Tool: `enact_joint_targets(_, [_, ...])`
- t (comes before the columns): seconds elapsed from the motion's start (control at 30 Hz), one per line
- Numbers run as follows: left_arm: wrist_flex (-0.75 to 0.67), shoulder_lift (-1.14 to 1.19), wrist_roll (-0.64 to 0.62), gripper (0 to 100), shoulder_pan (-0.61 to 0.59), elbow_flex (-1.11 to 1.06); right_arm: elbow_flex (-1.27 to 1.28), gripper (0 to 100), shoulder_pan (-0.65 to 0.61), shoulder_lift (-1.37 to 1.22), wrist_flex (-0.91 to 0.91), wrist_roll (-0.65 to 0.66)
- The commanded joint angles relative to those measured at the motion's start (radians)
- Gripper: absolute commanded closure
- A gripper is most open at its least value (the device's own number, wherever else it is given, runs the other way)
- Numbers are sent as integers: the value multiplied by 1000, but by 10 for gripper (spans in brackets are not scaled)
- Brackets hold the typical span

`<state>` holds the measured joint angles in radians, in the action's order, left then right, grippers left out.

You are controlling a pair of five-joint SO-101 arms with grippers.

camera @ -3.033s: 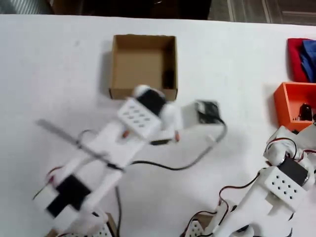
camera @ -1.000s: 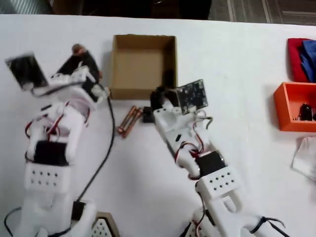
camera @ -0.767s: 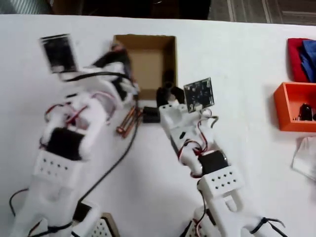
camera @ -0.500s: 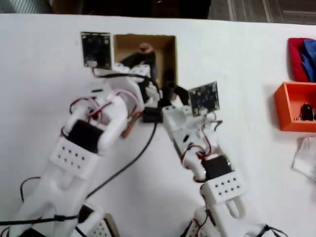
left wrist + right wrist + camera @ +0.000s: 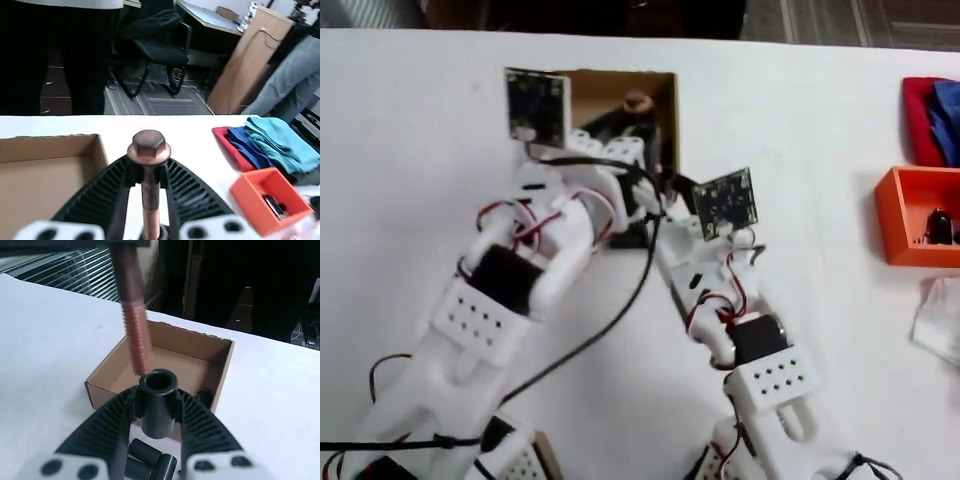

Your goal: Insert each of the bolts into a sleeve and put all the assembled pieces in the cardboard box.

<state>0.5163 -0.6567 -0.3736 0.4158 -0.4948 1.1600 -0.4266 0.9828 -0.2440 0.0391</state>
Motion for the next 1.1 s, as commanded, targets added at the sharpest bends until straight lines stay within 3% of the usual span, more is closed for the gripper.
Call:
enact_joint_targets(0.0, [-31,-3,5,976,34,54,-9,976,12,41,27,9])
enact_joint_targets(0.37, [-31,57,8,976,28,59,-9,976,12,48,25,9])
enact_joint_targets(0.53, [-31,83,89,976,29,59,-9,976,13,47,25,9])
enact_joint_targets(0.83, [-20,86,129,976,31,48,-11,976,13,45,25,9])
enact_joint_targets(1.07, [103,81,126,976,35,50,-11,976,25,47,25,9])
